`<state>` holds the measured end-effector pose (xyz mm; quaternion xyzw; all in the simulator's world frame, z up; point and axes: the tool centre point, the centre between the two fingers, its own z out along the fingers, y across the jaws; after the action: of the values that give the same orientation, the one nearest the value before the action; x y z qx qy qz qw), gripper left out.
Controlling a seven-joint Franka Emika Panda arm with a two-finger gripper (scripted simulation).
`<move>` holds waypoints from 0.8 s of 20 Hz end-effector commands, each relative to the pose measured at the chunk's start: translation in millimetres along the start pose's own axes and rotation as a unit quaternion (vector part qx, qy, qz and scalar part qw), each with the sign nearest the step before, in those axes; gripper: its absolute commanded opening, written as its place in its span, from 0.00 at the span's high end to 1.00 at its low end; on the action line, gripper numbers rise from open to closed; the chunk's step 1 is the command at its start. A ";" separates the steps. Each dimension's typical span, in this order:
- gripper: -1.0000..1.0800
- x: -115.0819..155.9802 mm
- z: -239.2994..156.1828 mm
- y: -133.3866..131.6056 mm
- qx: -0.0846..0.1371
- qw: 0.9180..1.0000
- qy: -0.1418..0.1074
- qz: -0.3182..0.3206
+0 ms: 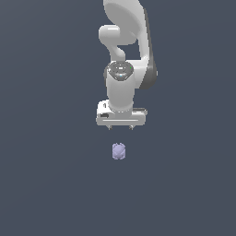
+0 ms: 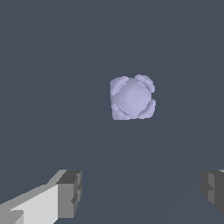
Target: Pick up the object and move it to a goal position.
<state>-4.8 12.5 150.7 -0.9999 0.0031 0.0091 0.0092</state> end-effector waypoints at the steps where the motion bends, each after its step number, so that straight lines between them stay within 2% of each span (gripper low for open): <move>1: 0.04 0.0 0.0 0.0 0.000 1.000 0.000 0.000; 10: 0.04 -1.5 -3.6 -15.4 0.004 1.000 -0.010 -0.019; 16: 0.04 0.6 -2.0 -14.4 0.004 1.000 -0.009 -0.019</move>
<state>-5.1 27.6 154.1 -0.9996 -0.0161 0.0180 0.0134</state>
